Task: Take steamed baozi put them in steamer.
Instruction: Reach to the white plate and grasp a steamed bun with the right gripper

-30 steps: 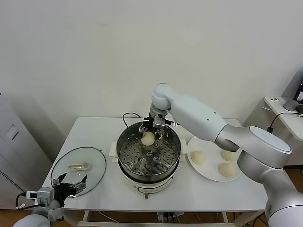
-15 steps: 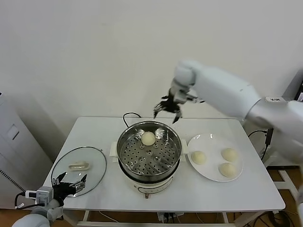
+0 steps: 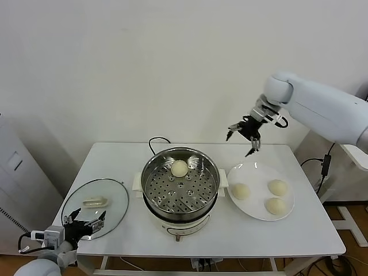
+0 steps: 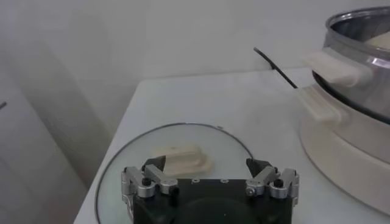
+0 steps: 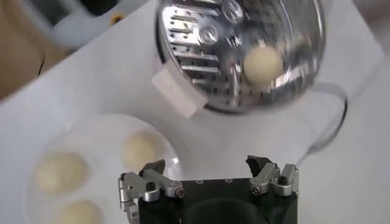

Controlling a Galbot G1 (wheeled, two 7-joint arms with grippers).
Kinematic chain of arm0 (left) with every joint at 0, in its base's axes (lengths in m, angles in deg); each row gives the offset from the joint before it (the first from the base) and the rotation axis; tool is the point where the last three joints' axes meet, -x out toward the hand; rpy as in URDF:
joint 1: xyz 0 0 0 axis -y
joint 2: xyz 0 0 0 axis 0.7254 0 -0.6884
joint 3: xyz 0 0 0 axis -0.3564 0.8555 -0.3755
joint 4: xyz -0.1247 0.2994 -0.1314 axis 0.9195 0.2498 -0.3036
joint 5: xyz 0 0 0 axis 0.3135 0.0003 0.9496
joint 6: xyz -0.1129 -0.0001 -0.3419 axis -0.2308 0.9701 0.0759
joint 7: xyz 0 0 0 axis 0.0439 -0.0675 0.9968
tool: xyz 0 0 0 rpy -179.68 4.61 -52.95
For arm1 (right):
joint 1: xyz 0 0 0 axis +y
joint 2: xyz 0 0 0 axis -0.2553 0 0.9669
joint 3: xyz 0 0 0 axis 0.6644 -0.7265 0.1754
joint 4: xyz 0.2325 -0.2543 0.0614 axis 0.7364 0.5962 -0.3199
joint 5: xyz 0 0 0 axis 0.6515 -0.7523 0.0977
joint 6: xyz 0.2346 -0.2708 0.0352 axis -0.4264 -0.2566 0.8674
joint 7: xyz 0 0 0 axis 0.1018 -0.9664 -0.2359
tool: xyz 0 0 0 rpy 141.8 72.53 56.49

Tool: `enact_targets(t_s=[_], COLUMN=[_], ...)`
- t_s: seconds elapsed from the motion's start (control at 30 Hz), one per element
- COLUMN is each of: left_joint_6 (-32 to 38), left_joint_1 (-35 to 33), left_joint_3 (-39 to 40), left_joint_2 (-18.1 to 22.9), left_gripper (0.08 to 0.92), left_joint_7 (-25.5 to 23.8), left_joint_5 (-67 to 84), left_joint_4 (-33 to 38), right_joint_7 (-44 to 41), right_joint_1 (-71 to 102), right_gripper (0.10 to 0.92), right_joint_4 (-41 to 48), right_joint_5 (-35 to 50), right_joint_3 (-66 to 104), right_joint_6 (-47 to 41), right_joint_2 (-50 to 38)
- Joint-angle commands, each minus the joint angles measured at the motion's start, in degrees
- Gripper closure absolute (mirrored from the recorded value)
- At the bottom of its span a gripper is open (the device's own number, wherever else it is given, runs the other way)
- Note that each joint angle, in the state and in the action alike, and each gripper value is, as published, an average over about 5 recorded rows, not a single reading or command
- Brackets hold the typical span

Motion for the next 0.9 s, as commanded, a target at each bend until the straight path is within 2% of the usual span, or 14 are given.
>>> enact_targets(t_s=[0.03, 0.9], left_joint_6=[0.0, 0.0], left_joint_1=[-0.2, -0.7], left_joint_3=[-0.1, -0.2], left_joint_2=[0.1, 0.2], left_gripper=[0.177, 0.177], left_joint_7=[0.0, 0.0], left_joint_5=[0.0, -0.1], left_joint_4=[0.2, 0.3], right_joint_7=[3.4, 5.7], right_joint_1=[6.3, 23.1], right_gripper=[0.203, 0.203], right_joint_4=[0.4, 12.3], right_joint_5=[2.2, -6.8], right_joint_3=[-1.3, 10.1], right_joint_6=[-13.3, -12.1], right_joint_2=[-3.6, 4.2])
